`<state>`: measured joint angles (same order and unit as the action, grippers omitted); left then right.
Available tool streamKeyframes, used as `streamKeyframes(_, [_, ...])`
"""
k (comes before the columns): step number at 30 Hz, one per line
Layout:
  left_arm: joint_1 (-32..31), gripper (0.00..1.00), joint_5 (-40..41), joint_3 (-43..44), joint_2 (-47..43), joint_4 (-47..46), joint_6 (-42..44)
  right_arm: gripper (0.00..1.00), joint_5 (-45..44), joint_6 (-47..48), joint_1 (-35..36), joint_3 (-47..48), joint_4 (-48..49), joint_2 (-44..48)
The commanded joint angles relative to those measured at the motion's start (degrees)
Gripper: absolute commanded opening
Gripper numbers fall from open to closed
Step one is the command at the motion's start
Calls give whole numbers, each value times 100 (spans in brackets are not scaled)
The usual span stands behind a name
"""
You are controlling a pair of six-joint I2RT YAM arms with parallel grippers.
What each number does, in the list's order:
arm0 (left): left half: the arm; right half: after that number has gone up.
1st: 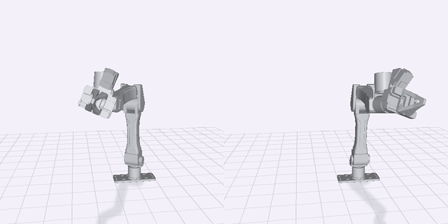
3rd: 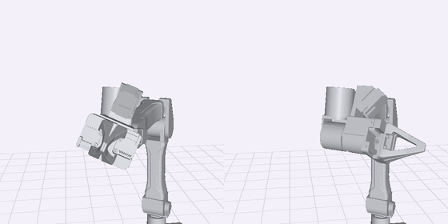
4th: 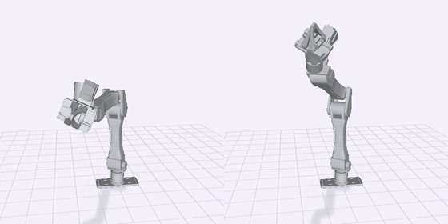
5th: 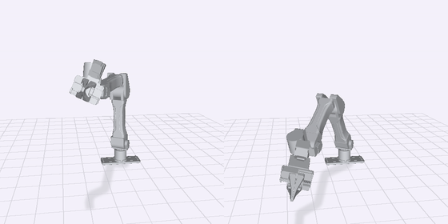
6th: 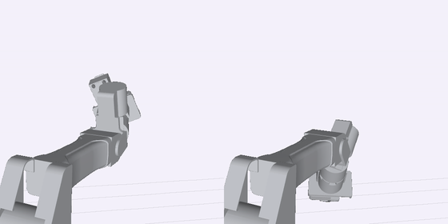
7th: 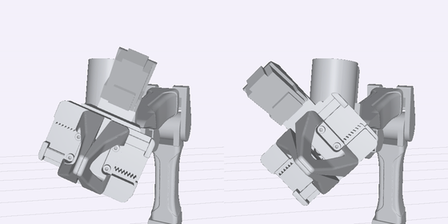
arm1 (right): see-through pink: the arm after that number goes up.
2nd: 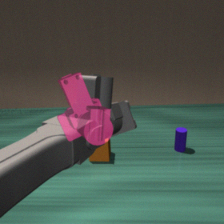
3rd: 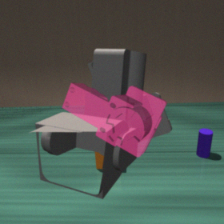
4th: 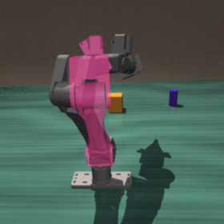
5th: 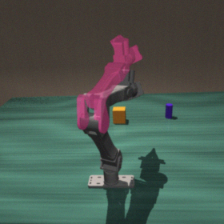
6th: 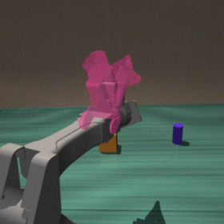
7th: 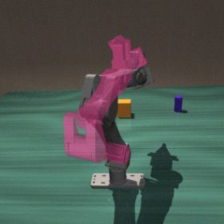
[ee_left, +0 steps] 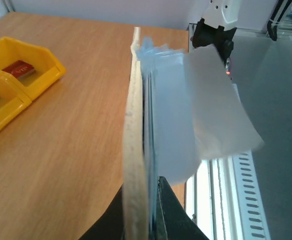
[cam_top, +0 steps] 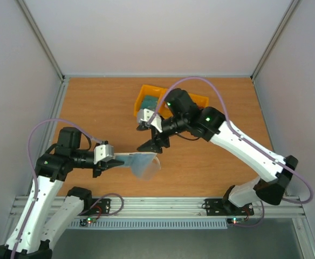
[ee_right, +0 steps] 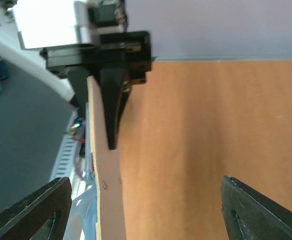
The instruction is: Take the credit cards out of the card holder
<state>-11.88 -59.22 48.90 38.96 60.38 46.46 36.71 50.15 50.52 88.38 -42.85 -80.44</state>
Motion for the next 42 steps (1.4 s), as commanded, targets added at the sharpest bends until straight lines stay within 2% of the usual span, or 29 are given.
streamKeyframes(1, [-102, 0, -197, 204, 68, 285, 227, 83, 1061, 522, 127, 465, -1071, -337])
streamKeyframes(3, [-104, 0, -197, 183, 84, -10, -214, 83, 1093, 543, 214, 612, -1402, -494])
streamKeyframes(9, [-127, 0, -194, 84, 88, -210, -428, 82, 335, 288, 369, 564, -1774, -885])
streamKeyframes(12, [-147, 0, -127, 89, 89, -220, -457, 78, -105, 42, 407, 506, -1617, -1033])
streamKeyframes(14, [-144, 0, -150, 85, 71, -259, -515, 73, -370, -7, 439, 526, -1586, -1154])
streamKeyframes(16, [-148, 0, -191, 69, 58, -372, -664, 59, -454, 41, 441, 562, -1663, -1244])
streamKeyframes(20, [-148, 0, -323, 64, 50, -491, -1097, 15, -210, 435, 430, 328, -1721, -1100])
streamKeyframes(21, [-148, 0, -396, 66, 45, -478, -1211, 6, -151, 543, 413, 219, -1685, -999])
streamKeyframes(22, [-148, 0, -500, 67, 40, -475, -1287, 2, -109, 632, 392, 113, -1619, -886])
streamKeyframes(24, [-143, 0, -822, 50, 20, -470, -1442, 1, -66, 722, 352, -46, -1482, -697])
streamKeyframes(25, [-147, 4, -1016, 35, 16, -473, -1491, 1, -48, 743, 323, -98, -1434, -630])
streamKeyframes(26, [-148, 19, -1235, 18, 10, -484, -1567, 1, -14, 764, 288, -120, -1414, -568])
streamKeyframes(27, [-145, 38, -1373, 14, -19, -508, -1621, 1, 64, 782, 223, -146, -1399, -513])
streamKeyframes(28, [-143, 48, -1410, 0, -49, -636, -1697, 1, 205, 792, 135, -187, -1377, -433])
streamKeyframes(30, [-136, 50, -1320, 26, -111, -785, -1977, 1, 538, 816, -79, -317, -1272, -258])
streamKeyframes(33, [-138, 40, -1402, -22, -132, -900, -2115, 1, 773, 813, -183, -425, -1173, -84])
streamKeyframes(35, [-140, 38, -1389, -137, -139, -1293, -2352, 1, 923, 697, -183, -328, -1225, -134])
streamKeyframes(39, [-155, 51, -968, -396, -381, -2739, -3794, 1, 815, 415, -183, -249, -1168, -174])
streamKeyframes(42, [-191, 52, -645, -449, -558, -2985, -3883, 1, 935, 279, -183, -193, -1156, -198])
